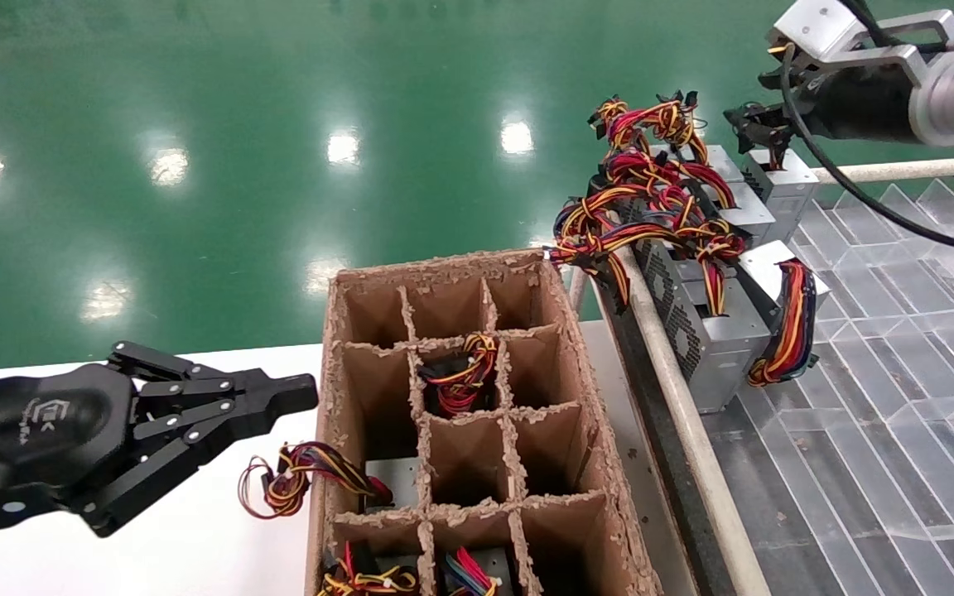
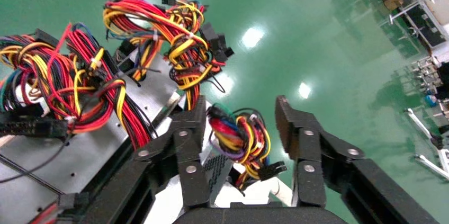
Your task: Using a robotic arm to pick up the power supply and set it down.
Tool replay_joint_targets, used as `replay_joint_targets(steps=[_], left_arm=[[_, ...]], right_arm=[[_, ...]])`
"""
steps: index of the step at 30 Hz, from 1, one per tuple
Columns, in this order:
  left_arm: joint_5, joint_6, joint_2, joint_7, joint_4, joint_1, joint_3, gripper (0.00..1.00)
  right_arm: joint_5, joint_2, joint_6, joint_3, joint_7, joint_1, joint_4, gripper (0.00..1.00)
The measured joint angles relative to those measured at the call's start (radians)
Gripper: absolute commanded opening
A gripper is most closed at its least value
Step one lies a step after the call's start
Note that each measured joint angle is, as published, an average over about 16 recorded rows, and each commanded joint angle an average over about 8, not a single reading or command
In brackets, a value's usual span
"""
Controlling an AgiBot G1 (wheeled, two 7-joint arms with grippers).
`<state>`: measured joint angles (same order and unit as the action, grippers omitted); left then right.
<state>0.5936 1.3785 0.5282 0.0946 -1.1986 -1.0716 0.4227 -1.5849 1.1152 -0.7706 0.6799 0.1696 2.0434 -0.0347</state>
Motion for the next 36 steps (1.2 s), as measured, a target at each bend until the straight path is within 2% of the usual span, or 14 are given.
replay_joint_targets(steps=[13,24,25,32,33,36], left_arm=[[0.0,0.0,0.0,0.0,0.0,0.0,0.0,0.0],[0.0,0.0,0.0,0.0,0.0,0.0,0.0,0.0],[0.0,0.0,0.0,0.0,0.0,0.0,0.0,0.02],[0.0,0.0,0.0,0.0,0.0,0.0,0.0,0.9],[0.0,0.0,0.0,0.0,0.0,0.0,0.0,1.0],[0.0,0.0,0.0,0.0,0.0,0.0,0.0,1.0]], right_arm=[[0.11,-0.046,-0.124,-0.064,0.056,-0.084,-0.106,1.0],[0.247,-0.129,-0.236,-0.126,-0.018,-0.247,-0.316,1.0],[0.261,-0.138,-0.247,-0.132,-0.026,-0.263,-0.338,1.0],[0.359,-0.198,-0.326,-0.176,-0.08,-0.38,-0.488,1.0],[0.373,-0.207,-0.337,-0.183,-0.088,-0.396,-0.51,1.0],[0.415,-0.233,-0.371,-0.202,-0.112,-0.447,-0.574,1.0]])
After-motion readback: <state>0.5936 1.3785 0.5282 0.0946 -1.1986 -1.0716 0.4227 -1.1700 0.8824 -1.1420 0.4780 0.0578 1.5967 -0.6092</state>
